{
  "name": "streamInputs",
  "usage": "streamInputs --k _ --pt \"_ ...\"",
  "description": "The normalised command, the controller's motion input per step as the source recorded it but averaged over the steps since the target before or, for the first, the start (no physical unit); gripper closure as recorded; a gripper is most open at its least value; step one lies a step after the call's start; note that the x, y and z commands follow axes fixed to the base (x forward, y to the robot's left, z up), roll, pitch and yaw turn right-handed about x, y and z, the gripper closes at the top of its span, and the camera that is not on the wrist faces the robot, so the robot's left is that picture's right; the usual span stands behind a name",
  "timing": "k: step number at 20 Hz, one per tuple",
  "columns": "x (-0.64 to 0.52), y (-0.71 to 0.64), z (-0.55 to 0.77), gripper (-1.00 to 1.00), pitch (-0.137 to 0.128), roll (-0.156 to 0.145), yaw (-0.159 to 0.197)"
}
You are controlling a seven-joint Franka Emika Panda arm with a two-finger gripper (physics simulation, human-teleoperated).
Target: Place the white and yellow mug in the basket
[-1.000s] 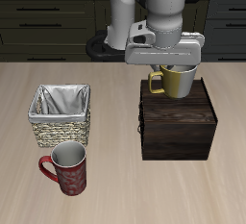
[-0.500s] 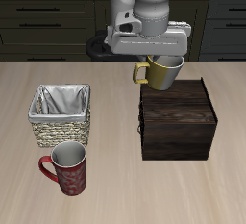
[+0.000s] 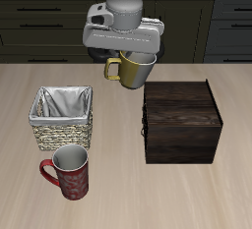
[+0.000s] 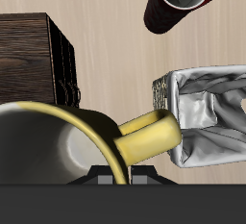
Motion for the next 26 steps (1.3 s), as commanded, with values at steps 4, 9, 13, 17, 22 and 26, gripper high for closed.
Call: streamInputs --k 4,9,13,17,22,26 --pt "-0.05 -0.63 0.0 1.0 -0.005 -0.022 0.029" --pt "-0.07 -0.68 -0.01 1.0 -0.012 -0.019 0.002" --pt "-0.01 -0.51 0.01 1.0 -0.004 0.008 -0.006" --pt "0.0 -0.46 -0.01 1.0 -0.011 -0.01 0.027" --pt "0.07 -0.37 -0.03 1.0 -0.014 0.012 0.018" --pt "0.06 -0.28 0.0 1.0 -0.001 0.005 0.018"
